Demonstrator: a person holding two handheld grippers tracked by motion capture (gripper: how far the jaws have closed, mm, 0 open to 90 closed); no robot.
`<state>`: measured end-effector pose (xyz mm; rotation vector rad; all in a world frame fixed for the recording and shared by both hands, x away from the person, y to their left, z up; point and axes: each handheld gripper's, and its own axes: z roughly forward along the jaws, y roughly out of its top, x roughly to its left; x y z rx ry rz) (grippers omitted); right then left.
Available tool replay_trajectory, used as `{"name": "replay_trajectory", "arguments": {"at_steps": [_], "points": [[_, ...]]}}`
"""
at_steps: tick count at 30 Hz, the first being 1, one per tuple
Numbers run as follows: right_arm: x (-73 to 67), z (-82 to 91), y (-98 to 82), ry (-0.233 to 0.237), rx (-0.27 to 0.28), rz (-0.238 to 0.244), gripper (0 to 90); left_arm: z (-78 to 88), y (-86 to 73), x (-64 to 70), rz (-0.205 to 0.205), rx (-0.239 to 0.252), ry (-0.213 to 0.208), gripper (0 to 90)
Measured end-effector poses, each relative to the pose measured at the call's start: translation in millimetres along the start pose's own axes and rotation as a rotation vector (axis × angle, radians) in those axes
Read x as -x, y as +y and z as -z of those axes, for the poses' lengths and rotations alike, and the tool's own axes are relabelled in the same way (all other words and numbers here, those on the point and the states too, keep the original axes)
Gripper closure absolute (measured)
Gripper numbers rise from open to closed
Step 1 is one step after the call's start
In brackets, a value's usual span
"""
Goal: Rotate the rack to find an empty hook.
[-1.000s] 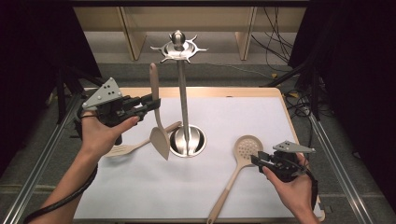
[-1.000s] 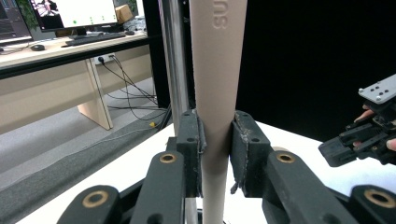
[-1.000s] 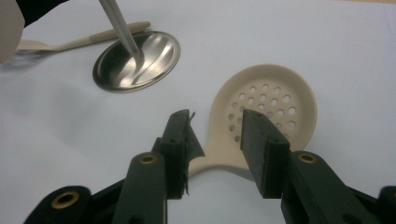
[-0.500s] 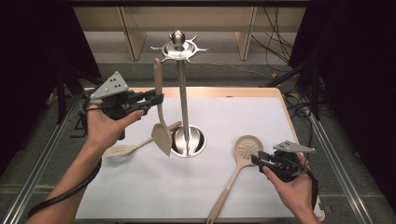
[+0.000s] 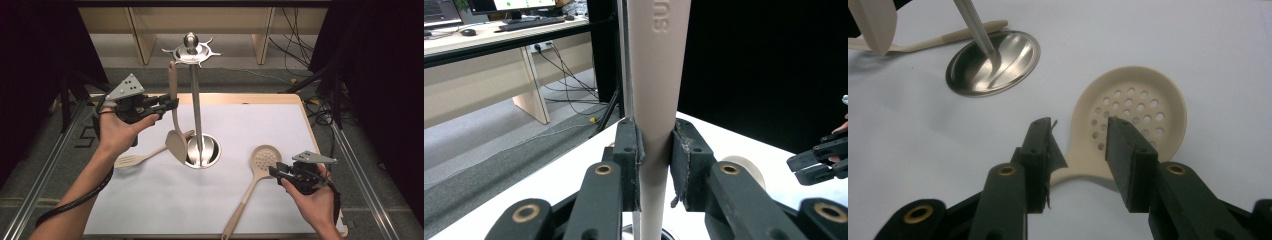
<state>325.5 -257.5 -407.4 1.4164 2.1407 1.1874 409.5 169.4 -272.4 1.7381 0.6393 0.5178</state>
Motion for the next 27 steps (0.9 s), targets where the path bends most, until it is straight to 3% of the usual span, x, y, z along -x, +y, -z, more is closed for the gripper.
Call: {"name": "replay_trajectory", "arguments": {"at_steps": [6, 12, 18, 20, 21, 22, 24, 27], "points": [[-0.7, 0.1, -0.3, 0.008, -0.007, -0.008, 63.3, -5.3, -0.3, 1.2, 0.006, 0.005, 0.014, 73.8], [0.1, 0.1, -1.1, 0.005, -0.003, 0.007, 62.8, -6.2, -3.0, 1.4, 0.016, 0.025, -0.007, 71.9], [0.1, 1.2, -0.8, 0.006, -0.005, -0.004, 62.6, 0.7, -7.0, 1.0, 0.050, 0.042, 0.000, 55.3], [0.1, 1.4, -0.8, 0.006, -0.005, -0.003, 62.6, 9.4, -7.7, 1.5, 0.051, 0.071, 0.011, 53.0], [-3.6, 2.7, -1.1, 0.003, -0.018, -0.048, 62.5, 12.6, -7.7, 2.0, 0.046, 0.081, 0.017, 52.3], [-3.6, 2.7, -1.1, 0.003, -0.018, -0.048, 62.5, 12.6, -7.7, 2.0, 0.046, 0.081, 0.017, 51.8], [-0.4, 2.3, -0.2, -0.007, -0.002, 0.007, 62.6, 20.9, -6.0, 5.8, 0.015, 0.101, 0.030, 54.5], [-1.1, 1.9, 0.3, -0.010, 0.005, 0.014, 62.6, 25.3, -3.1, 9.4, 0.003, 0.120, 0.040, 66.7]]}}
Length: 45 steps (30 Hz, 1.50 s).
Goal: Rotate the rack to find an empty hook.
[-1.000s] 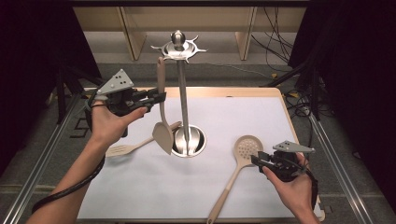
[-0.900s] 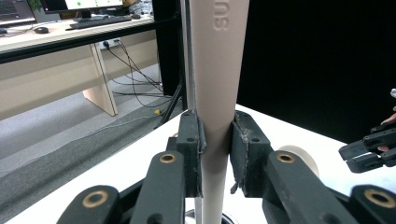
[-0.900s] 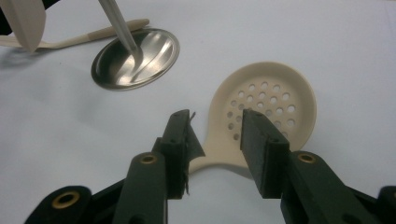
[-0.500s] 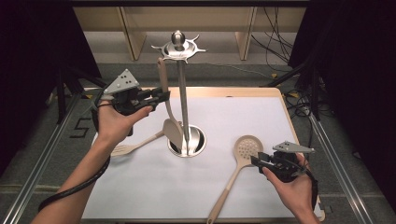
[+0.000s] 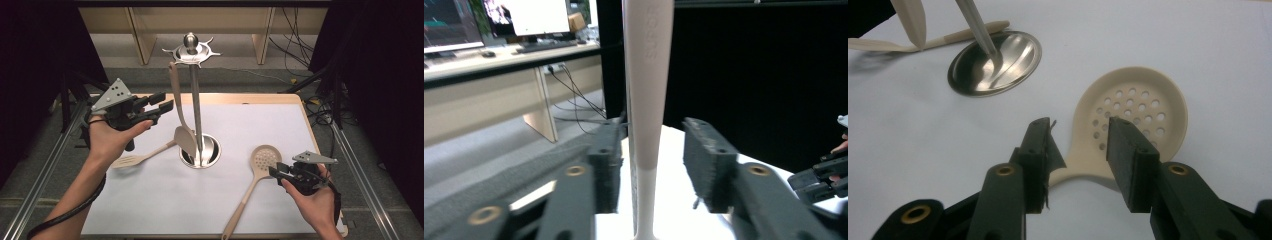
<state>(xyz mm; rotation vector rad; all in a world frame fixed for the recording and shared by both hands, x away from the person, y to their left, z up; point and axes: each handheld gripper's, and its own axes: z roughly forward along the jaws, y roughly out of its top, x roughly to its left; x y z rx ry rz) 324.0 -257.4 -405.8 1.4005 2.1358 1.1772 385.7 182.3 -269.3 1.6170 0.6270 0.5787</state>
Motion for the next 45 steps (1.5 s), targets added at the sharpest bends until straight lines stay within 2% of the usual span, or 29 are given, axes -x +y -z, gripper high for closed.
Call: {"name": "replay_trajectory", "arguments": {"at_steps": [1, 2, 4, 6, 11, 12, 15, 18, 19, 24, 27, 33, 35, 42, 43, 45], "points": [[-3.5, 0.2, -0.3, 0.013, -0.012, -0.042, 62.6, 2.8, 4.9, 3.2, -0.012, 0.017, 0.013, 71.5], [-0.8, -0.2, -0.2, 0.010, 0.001, -0.003, 62.6, 2.8, 4.9, 3.2, -0.012, 0.017, 0.013, 76.5], [-1.4, -0.1, -0.3, 0.009, 0.002, 0.001, 62.6, 4.1, 13.2, 9.9, -0.015, 0.036, 0.030, 85.2], [-1.7, 0.0, -0.2, 0.013, -0.001, -0.005, 62.6, 3.0, 18.9, 13.6, -0.013, 0.051, 0.031, 88.8], [-1.9, 0.2, -0.2, 0.012, 0.000, -0.002, 62.6, -0.6, 29.4, 19.1, -0.001, 0.081, 0.036, 89.1], [-2.0, 0.2, -0.2, 0.013, 0.000, -0.002, 62.7, -3.1, 34.5, 19.2, 0.006, 0.101, 0.031, 89.1], [-2.1, 0.2, -0.3, 0.015, -0.004, -0.006, 62.6, -7.5, 40.7, 20.0, 0.003, 0.119, 0.031, 89.1], [-2.6, 0.9, -0.5, 0.011, -0.007, -0.016, 62.6, -11.9, 46.0, 20.7, -0.007, 0.126, 0.039, 89.2], [-1.5, 1.2, -0.1, 0.006, -0.005, -0.002, 62.6, -13.1, 47.4, 20.4, -0.006, 0.127, 0.042, 89.2], [-1.1, 1.6, 0.0, 0.005, -0.003, -0.002, 62.6, -17.2, 52.6, 19.1, 0.009, 0.134, 0.042, 89.2], [-1.1, 1.3, -0.1, 0.008, -0.006, -0.004, 62.6, -17.6, 53.6, 18.8, 0.000, 0.137, 0.042, 89.3], [-0.1, 1.5, 0.1, -0.004, 0.001, 0.004, 62.6, -15.9, 56.3, 11.4, 0.011, 0.147, 0.088, 89.3], [-1.4, 0.6, 0.1, 0.020, -0.010, -0.015, 62.6, -16.1, 56.8, 8.2, 0.010, 0.143, 0.097, 89.3], [-0.7, 0.7, 0.6, 0.012, -0.004, -0.007, 62.7, -18.0, 56.8, -4.3, 0.016, 0.146, 0.134, 89.3], [-0.3, -1.1, 0.1, 0.031, 0.008, -0.011, 62.7, -18.7, 56.7, -5.6, 0.018, 0.145, 0.134, 89.3], [-0.7, -0.4, 0.4, 0.021, -0.005, -0.010, 62.7, -20.0, 56.8, -8.2, 0.019, 0.145, 0.140, 89.3]]}}
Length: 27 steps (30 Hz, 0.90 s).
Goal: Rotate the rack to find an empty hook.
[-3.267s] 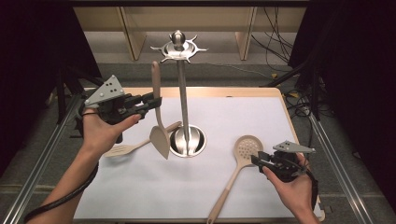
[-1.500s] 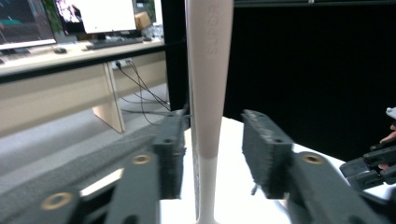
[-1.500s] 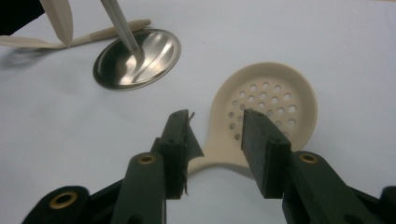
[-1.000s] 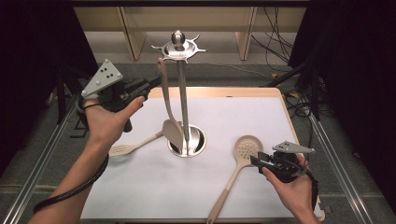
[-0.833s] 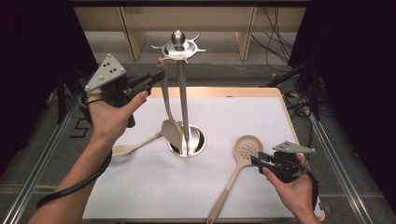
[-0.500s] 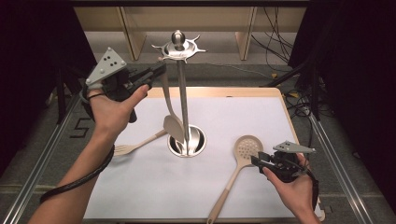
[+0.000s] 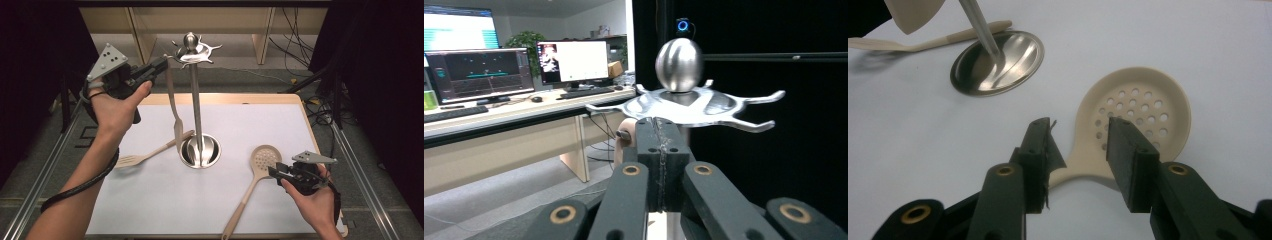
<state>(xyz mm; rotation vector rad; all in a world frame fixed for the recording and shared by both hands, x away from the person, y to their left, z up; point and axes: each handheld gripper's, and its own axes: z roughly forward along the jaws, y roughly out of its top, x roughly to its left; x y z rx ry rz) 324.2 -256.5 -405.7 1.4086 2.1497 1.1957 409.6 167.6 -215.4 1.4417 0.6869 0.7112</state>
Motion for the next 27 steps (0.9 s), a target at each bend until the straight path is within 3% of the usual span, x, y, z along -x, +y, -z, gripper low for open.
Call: {"name": "replay_trajectory", "arguments": {"at_steps": [7, 9, 10, 12, 15, 16, 18, 19, 20, 22, 23, 26, 27], "points": [[0.8, -1.3, -0.2, 0.012, 0.011, -0.002, 62.7, -5.1, 0.2, -4.8, -0.005, -0.006, 0.015, 89.3], [0.4, 0.3, 0.2, -0.007, -0.003, 0.002, 62.7, -6.0, 0.4, -5.1, -0.004, -0.008, 0.016, 89.3], [0.9, -1.5, -0.2, 0.013, 0.010, -0.001, 62.7, -7.7, 0.6, -6.5, -0.006, -0.010, 0.016, 89.3], [0.5, 0.3, 0.2, -0.006, -0.003, 0.001, 62.7, -9.0, 0.8, -8.0, -0.006, -0.013, 0.019, 89.3], [1.2, -1.2, -0.1, 0.015, 0.010, -0.002, 62.6, -10.1, 0.8, -8.7, -0.009, -0.013, 0.017, 89.2], [0.6, 0.6, 0.4, -0.007, -0.003, 0.001, 62.6, -9.9, 0.7, -8.6, -0.014, -0.013, 0.017, 89.2], [1.0, 0.7, 0.4, -0.003, -0.003, 0.002, 62.6, -7.6, -0.2, -8.0, -0.026, -0.011, 0.019, 88.2], [1.8, 0.7, 0.3, 0.001, 0.004, 0.005, 62.5, -1.9, -2.0, -8.1, -0.034, -0.014, 0.004, 85.5], [-1.8, 2.2, 0.1, 0.002, -0.009, -0.044, 62.5, 2.1, -3.1, -8.5, -0.034, -0.008, -0.002, 81.9], [0.0, 2.9, 0.5, 0.000, -0.005, -0.033, 62.4, 11.4, -5.2, -10.4, -0.040, -0.006, 0.000, 76.0], [3.1, 1.7, 0.6, -0.001, 0.015, -0.002, 62.4, 15.2, -6.5, -12.0, -0.039, -0.009, -0.007, 72.3], [4.2, 1.3, 0.6, 0.008, 0.004, -0.007, 62.4, 20.5, -9.8, -15.6, -0.018, -0.017, -0.009, 57.8], [4.6, 1.1, 0.1, -0.008, 0.014, -0.004, 62.4, 23.8, -13.6, -20.0, -0.009, -0.025, -0.009, 54.8]]}}
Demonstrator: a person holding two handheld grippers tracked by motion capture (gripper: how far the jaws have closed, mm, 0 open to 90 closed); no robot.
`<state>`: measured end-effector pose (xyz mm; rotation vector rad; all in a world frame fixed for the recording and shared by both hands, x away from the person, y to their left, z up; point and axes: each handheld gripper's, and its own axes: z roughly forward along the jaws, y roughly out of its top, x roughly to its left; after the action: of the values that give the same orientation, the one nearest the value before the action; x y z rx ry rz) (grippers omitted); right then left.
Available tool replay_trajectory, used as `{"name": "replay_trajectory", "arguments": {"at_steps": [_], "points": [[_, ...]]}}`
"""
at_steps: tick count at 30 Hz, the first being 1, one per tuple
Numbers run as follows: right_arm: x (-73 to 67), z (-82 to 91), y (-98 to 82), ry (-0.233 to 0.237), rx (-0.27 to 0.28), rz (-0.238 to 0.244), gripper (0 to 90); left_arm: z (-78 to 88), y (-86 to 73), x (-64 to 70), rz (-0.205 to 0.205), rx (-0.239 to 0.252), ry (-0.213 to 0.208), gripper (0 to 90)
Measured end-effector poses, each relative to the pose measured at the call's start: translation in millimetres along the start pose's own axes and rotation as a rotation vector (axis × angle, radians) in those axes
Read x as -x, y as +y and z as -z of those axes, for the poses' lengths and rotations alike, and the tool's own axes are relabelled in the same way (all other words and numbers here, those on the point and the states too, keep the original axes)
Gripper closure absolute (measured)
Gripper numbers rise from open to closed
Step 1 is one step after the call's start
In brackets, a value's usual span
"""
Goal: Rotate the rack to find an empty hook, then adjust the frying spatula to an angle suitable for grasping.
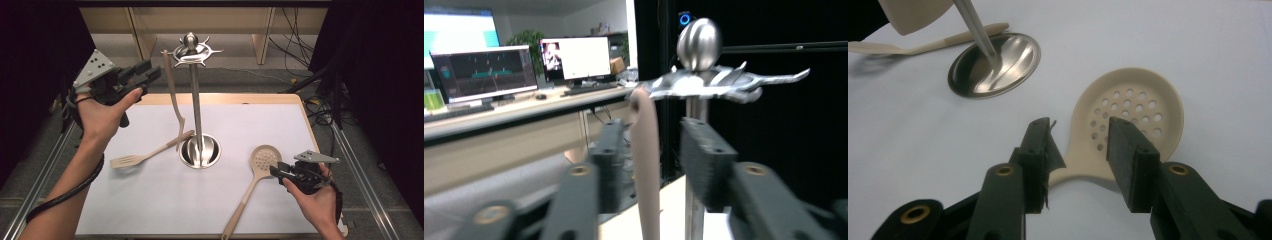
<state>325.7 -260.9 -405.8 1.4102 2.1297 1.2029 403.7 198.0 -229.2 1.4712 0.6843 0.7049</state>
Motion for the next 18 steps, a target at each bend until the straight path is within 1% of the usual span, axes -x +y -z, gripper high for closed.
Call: {"name": "replay_trajectory", "arguments": {"at_steps": [1, 2, 3, 4, 5, 6, 7, 8, 9, 10, 11, 12, 13, 14, 15, 16, 17, 18], "points": [[0.3, 0.2, -0.3, -0.001, -0.002, 0.001, 62.4, 1.2, -2.2, -1.7, 0.007, 0.000, 0.004, 52.3], [0.3, -0.5, -1.1, 0.021, -0.003, -0.013, 62.4, 2.4, -4.8, -3.5, 0.013, -0.004, 0.008, 49.7], [-2.0, 0.7, -1.7, 0.012, -0.001, -0.037, 62.4, 2.4, -4.8, -3.5, 0.013, -0.004, 0.008, 47.6], [0.4, 2.3, -1.3, -0.005, -0.002, 0.000, 62.4, 4.1, -11.4, -7.1, 0.019, -0.020, 0.010, 45.3], [0.6, 4.1, -1.6, -0.004, -0.010, -0.006, 62.4, 4.1, -11.4, -7.1, 0.019, -0.020, 0.010, 43.4], [1.4, 3.1, -2.2, 0.012, 0.009, -0.008, 62.4, 4.5, -19.3, -10.3, 0.025, -0.047, 0.021, 41.6], [1.5, 4.0, -1.8, 0.010, 0.008, -0.012, 62.4, 4.5, -19.3, -10.3, 0.025, -0.047, 0.021, 39.4], [1.4, 5.7, -1.0, -0.007, -0.001, -0.007, 62.4, 4.4, -27.3, -13.6, 0.027, -0.082, 0.028, 38.3], [-0.2, 5.8, -0.6, 0.001, 0.001, -0.030, 62.4, 4.4, -27.3, -13.6, 0.027, -0.082, 0.028, 37.6], [-1.5, 5.2, -0.4, 0.005, 0.011, -0.039, 62.4, 5.2, -34.5, -17.8, 0.016, -0.116, 0.047, 36.4], [1.0, 5.6, 0.5, -0.007, 0.016, 0.004, 62.4, 5.8, -36.8, -19.5, 0.009, -0.134, 0.053, 35.8], [1.1, 5.4, 0.8, -0.005, 0.016, 0.008, 62.4, 5.1, -41.6, -23.0, 0.004, -0.153, 0.052, 35.8], [-1.9, 4.9, 0.7, 0.011, 0.005, -0.037, 62.4, 5.3, -45.6, -25.4, 0.006, -0.175, 0.065, 36.0], [1.2, 5.0, 1.7, 0.003, 0.001, -0.007, 62.4, 4.5, -49.6, -28.2, 0.004, -0.201, 0.066, 36.1], [0.4, 4.7, 1.9, -0.002, -0.003, -0.018, 62.4, 2.6, -53.4, -32.4, -0.016, -0.221, 0.061, 36.3], [2.7, 4.0, 2.5, -0.006, 0.000, 0.005, 62.4, 2.8, -57.9, -33.1, 0.007, -0.257, 0.086, 36.8], [3.3, 2.7, 2.4, 0.000, 0.010, 0.004, 62.4, 2.1, -61.9, -35.7, 0.003, -0.284, 0.094, 37.6], [4.4, 1.3, 2.4, 0.022, 0.012, -0.004, 62.4, 1.2, -65.7, -38.0, 0.004, -0.311, 0.100, 38.8]]}}
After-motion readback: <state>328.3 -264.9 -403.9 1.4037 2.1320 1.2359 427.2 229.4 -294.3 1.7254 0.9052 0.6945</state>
